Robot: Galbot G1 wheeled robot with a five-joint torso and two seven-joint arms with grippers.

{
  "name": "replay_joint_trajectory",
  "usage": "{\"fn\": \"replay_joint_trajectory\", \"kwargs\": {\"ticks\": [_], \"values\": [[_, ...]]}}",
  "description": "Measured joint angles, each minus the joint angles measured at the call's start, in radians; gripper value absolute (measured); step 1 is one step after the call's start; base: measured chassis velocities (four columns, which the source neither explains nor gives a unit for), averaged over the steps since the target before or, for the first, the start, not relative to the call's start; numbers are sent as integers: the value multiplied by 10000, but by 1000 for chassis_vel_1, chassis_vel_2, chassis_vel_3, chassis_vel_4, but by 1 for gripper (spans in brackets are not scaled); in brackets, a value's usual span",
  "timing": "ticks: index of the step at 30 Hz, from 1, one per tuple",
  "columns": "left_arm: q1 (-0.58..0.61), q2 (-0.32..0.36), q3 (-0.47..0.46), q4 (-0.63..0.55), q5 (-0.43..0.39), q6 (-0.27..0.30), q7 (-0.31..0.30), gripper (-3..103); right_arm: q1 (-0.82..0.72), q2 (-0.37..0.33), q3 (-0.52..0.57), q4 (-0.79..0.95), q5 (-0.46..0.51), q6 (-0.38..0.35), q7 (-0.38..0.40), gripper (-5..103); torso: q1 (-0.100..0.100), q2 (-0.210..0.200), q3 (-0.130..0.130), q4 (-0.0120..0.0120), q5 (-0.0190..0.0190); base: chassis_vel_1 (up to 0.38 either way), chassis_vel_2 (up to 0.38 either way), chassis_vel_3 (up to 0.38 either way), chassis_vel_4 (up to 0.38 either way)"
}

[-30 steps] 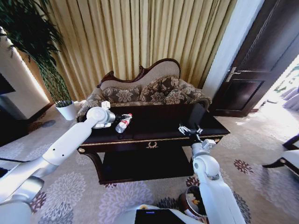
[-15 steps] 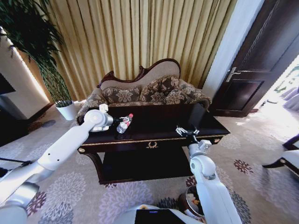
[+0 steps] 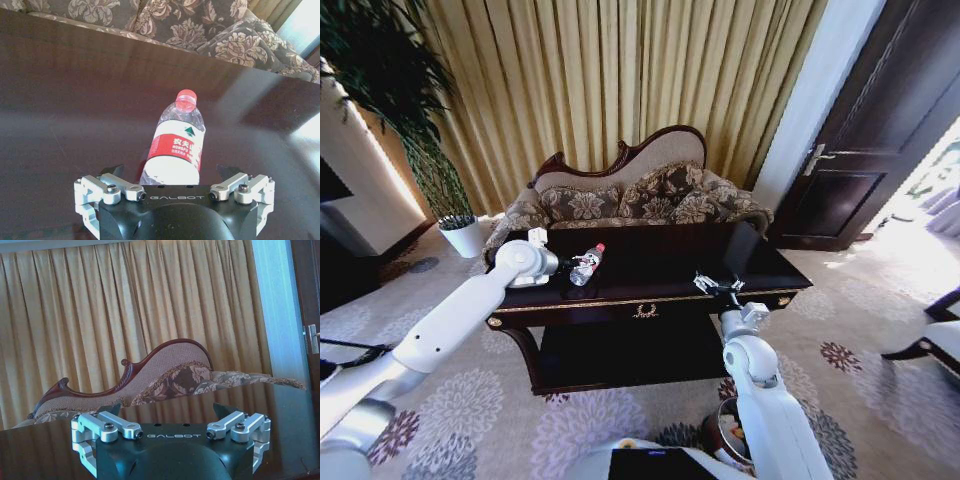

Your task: Move to the front of the table and place the trash on the table into the trash bin.

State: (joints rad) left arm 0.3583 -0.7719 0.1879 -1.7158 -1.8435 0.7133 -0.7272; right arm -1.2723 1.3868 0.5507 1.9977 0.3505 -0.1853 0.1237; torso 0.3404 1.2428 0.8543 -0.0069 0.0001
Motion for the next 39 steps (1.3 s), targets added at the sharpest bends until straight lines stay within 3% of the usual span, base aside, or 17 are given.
{"fn": "replay_joint_trajectory", "kwargs": {"ticks": [13,26,29,39], "values": [[-618,-209,542,823,23,0,175,100,-51,97,-60,-40,-175,114,-14,100,0,0,0,-1,-1,0,0,0,0],[-822,-344,703,788,-9,2,65,101,-32,47,-56,-98,-186,192,-14,100,0,0,0,1,0,0,0,0,0],[-810,-354,698,761,-30,2,15,94,-13,30,-70,-103,-183,202,-18,100,0,0,0,0,0,0,0,0,0],[-799,-394,702,768,-56,2,-1,100,44,-12,-84,-192,-182,255,-37,100,1,0,0,0,1,0,0,0,0]]}}
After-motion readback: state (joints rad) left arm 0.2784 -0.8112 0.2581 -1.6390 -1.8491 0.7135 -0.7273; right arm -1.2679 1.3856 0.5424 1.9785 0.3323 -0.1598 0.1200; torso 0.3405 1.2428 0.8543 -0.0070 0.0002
